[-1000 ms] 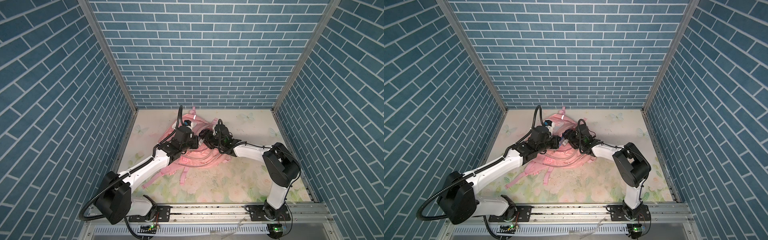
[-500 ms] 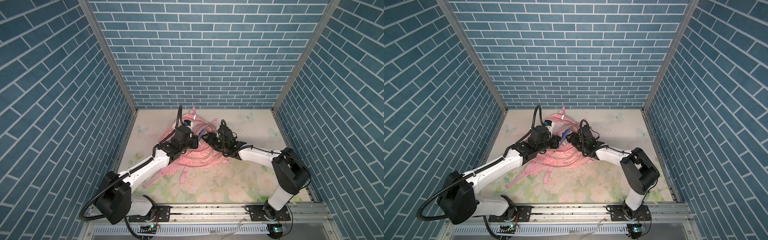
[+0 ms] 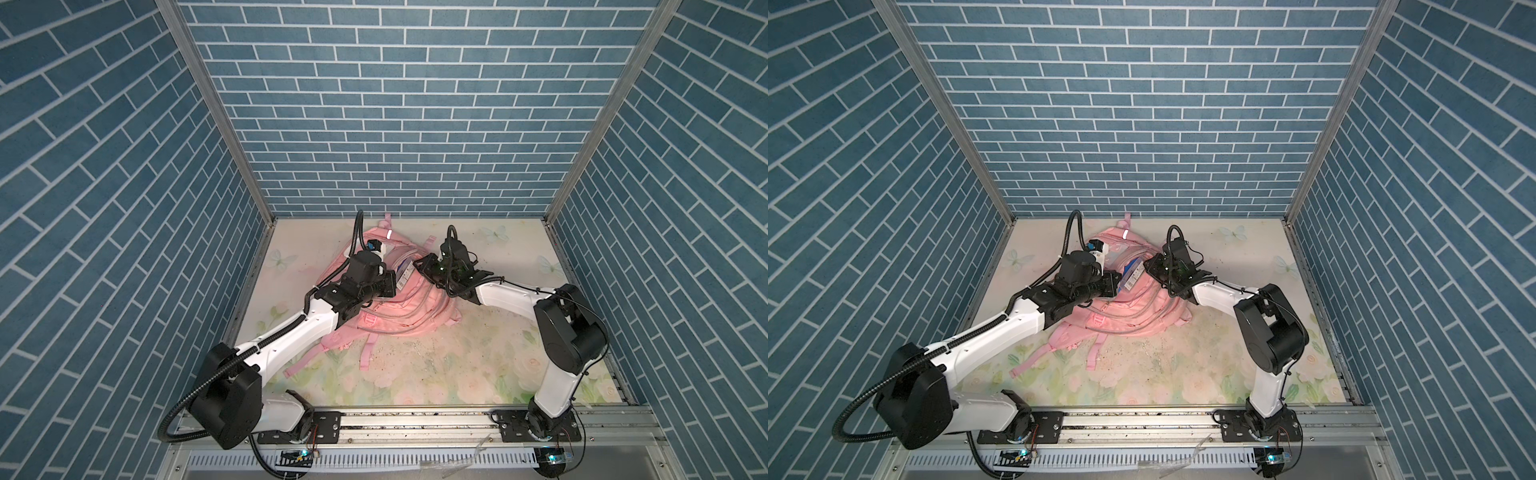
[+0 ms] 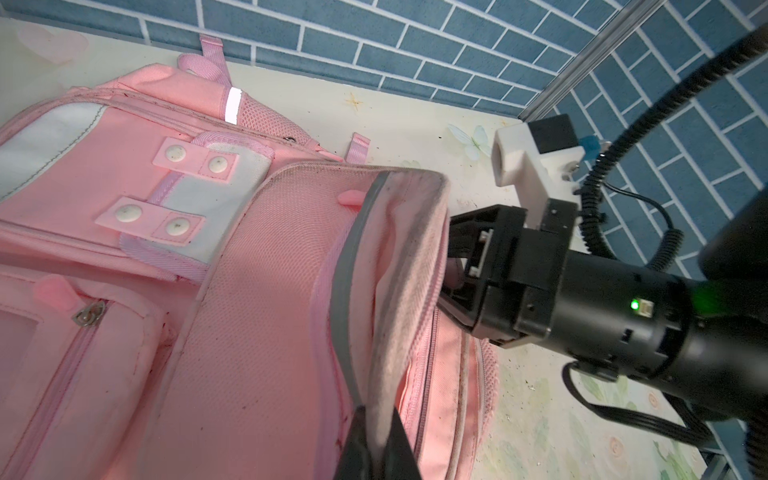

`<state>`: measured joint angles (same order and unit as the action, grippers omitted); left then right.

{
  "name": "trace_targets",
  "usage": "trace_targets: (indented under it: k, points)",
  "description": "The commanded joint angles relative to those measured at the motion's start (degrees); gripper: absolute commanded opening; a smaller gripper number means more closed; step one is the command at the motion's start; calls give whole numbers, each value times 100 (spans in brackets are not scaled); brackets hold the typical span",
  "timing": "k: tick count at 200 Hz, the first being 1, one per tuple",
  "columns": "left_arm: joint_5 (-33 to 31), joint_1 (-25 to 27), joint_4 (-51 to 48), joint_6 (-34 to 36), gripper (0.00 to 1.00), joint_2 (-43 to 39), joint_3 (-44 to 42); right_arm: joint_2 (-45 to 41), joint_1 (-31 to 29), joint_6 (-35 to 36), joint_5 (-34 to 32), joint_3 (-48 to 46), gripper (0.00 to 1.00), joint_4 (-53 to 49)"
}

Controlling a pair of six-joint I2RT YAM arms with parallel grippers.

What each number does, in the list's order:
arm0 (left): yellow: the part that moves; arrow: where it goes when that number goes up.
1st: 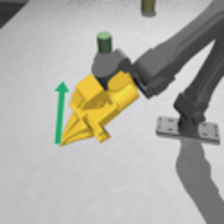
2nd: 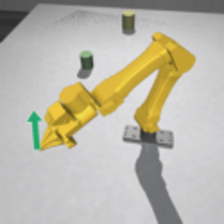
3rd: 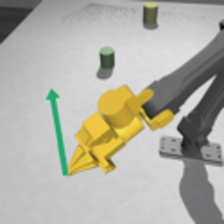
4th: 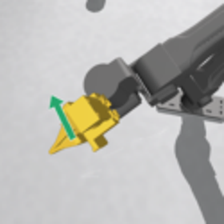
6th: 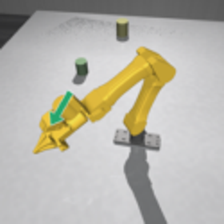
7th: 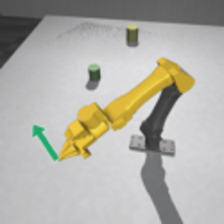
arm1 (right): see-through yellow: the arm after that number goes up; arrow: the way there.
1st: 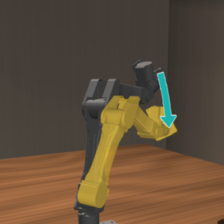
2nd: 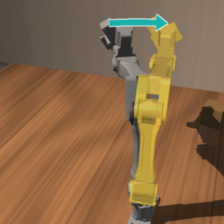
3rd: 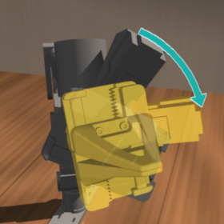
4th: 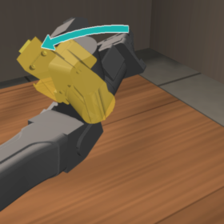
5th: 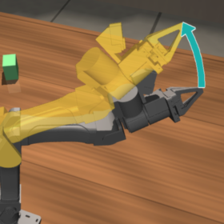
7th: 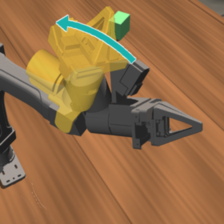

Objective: Pack the student bag
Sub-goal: 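Open the right gripper and withdraw it from the bag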

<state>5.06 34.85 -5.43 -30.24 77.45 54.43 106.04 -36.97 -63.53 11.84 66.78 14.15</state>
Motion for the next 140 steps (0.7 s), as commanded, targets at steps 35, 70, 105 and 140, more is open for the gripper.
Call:
trace_targets:
  k: [35,70,105,140]
  points:
    - [196,99,594,-369,0,-292,-65,-105,50,589,287,166,31,-781]
    - [158,292,802,-576,0,-312,-16,-983,298,1063,239,-80,45,-1384]
    - [-215,636,1357,-1082,0,-318,-84,-1972,830,1547,-50,-570,59,-2175]
    - [-530,932,1865,-1432,0,3,-14,-3016,1871,1787,367,-1563,61,-2042]
